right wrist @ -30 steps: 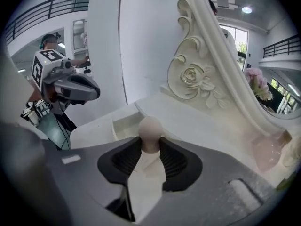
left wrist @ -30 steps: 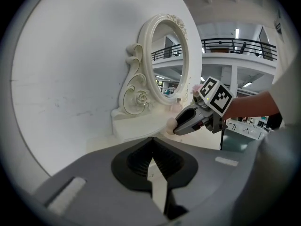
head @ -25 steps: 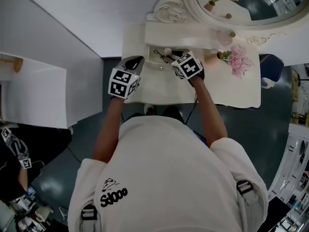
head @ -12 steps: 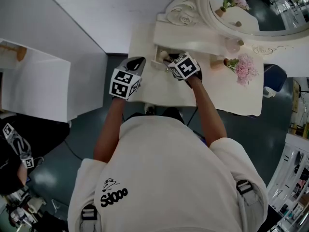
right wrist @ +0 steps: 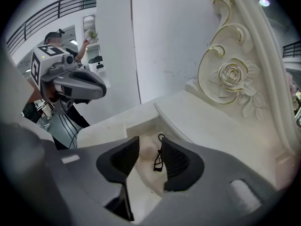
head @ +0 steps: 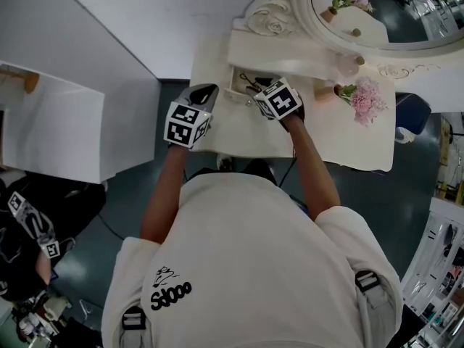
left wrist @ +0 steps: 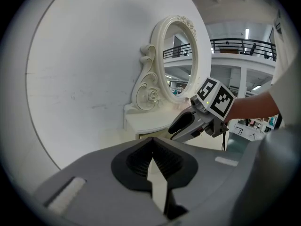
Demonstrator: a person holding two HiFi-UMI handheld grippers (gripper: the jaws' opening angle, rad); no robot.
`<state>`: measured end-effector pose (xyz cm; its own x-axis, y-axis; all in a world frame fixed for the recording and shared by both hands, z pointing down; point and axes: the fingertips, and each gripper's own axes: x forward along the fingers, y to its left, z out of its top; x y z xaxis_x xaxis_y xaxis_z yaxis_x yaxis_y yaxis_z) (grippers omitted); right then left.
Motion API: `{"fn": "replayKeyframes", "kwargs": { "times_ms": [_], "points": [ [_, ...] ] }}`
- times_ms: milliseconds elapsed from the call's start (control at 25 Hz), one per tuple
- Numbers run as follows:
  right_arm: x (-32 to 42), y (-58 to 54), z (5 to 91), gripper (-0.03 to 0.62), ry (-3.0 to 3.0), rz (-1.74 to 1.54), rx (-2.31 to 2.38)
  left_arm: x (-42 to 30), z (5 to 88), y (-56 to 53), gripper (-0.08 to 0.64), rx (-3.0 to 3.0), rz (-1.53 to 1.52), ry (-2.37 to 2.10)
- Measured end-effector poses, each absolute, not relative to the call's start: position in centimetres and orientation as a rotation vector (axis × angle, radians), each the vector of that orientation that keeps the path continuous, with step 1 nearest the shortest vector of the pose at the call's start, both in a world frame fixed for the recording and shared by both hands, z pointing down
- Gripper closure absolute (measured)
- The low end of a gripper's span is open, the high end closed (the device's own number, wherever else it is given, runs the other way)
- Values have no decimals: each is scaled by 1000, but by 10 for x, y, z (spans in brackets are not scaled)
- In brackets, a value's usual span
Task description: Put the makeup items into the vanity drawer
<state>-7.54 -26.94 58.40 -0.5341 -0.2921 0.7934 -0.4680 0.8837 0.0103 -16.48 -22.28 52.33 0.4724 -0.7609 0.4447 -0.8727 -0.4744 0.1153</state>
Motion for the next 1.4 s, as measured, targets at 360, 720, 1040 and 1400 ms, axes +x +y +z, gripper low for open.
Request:
{"fn": "replayKeyframes", "kwargs": {
  "times_ms": [360, 720, 1040, 1400],
  "points": [
    [-36, -284, 537, 589, -2241, 220, 817, -164, 505, -231, 541, 2433, 472, -1408],
    [-8, -287, 460, 591, -2359, 91, 991, -152, 435, -266, 541, 2601, 449, -1473],
    [10, -289, 372, 591, -2430, -124, 1105, -132, 351, -278, 541, 2757, 392, -1555],
    [12, -283, 281, 591, -2553, -309, 1189, -110, 269, -270, 541, 2936, 291, -1597]
  ]
}}
